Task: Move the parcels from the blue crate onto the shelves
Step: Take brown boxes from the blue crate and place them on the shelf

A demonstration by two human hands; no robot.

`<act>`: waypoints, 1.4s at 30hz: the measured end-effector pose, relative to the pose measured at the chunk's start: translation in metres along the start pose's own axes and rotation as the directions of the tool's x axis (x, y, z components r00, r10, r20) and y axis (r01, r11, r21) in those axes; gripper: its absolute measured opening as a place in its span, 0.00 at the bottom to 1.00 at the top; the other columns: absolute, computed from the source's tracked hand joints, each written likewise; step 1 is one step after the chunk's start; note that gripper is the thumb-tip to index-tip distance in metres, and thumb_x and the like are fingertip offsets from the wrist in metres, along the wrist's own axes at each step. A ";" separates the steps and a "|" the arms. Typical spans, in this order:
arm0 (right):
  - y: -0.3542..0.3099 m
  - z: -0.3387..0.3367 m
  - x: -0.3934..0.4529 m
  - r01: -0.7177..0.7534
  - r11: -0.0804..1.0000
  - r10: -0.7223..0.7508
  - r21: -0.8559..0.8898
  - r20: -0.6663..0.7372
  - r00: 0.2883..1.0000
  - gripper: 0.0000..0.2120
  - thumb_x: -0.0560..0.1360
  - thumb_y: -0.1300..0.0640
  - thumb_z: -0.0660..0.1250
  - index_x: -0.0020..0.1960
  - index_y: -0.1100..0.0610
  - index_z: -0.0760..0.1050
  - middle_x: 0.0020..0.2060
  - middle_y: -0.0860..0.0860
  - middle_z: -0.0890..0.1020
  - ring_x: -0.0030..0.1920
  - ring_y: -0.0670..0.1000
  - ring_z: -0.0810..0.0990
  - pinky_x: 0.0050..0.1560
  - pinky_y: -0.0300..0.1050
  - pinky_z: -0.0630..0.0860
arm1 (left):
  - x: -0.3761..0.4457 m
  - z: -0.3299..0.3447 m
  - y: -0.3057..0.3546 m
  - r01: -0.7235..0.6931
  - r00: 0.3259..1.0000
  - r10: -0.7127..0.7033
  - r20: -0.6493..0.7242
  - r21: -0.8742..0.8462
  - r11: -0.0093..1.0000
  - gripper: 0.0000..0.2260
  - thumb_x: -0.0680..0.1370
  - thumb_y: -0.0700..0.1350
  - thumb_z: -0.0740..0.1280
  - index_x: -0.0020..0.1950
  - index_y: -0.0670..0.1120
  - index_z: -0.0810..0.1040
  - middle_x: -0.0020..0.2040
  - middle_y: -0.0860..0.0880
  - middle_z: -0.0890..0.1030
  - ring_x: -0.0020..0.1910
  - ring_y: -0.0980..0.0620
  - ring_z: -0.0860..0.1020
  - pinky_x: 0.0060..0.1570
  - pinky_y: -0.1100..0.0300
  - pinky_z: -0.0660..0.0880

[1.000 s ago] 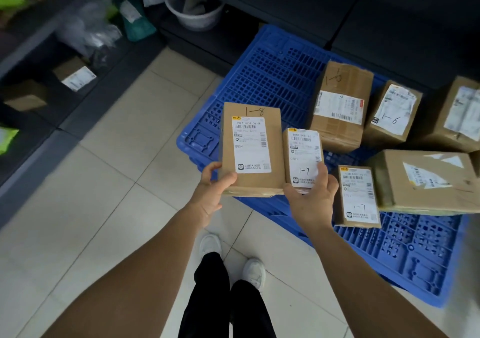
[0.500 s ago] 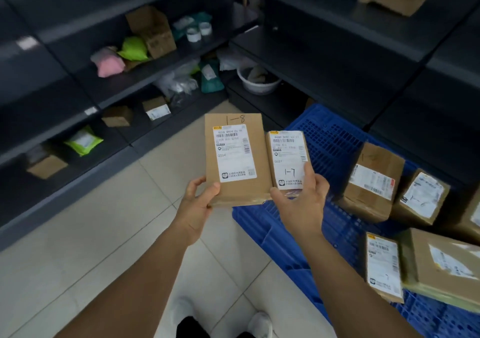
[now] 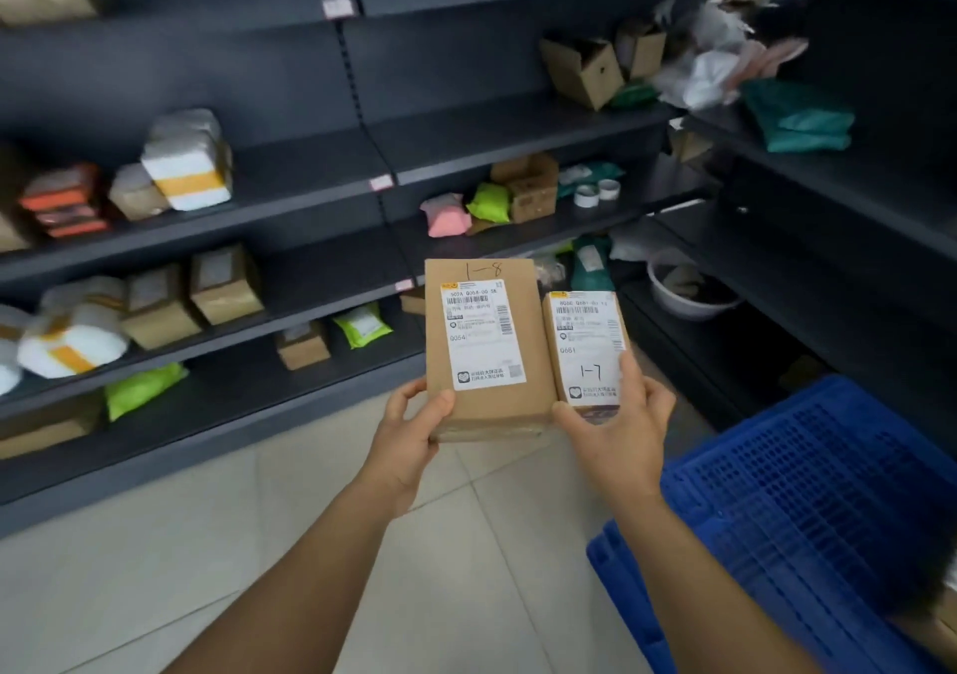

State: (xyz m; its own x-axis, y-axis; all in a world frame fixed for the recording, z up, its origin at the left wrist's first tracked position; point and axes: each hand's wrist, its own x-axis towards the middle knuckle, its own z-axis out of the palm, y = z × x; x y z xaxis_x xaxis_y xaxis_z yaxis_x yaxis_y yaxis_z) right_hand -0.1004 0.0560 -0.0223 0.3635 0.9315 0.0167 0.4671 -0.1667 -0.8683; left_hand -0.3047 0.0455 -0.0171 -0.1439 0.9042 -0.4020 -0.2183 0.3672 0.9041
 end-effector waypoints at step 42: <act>-0.127 0.479 0.148 0.048 0.980 0.012 -0.195 0.295 0.955 0.39 0.68 0.49 0.74 0.74 0.47 0.60 0.65 0.53 0.62 0.62 0.57 0.65 0.61 0.50 0.71 | 0.331 -0.321 0.060 0.179 0.944 -0.228 -0.240 -0.211 0.961 0.18 0.79 0.49 0.66 0.68 0.52 0.69 0.55 0.50 0.81 0.53 0.53 0.79 0.48 0.59 0.75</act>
State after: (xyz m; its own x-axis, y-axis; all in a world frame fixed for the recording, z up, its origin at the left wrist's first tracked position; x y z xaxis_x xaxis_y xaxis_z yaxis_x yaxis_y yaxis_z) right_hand -0.4919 0.3695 -0.1470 0.1151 0.9833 -0.1408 0.6322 -0.1818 -0.7532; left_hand -0.6752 0.2968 -0.1422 -0.3176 0.7173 -0.6202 -0.4393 0.4684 0.7666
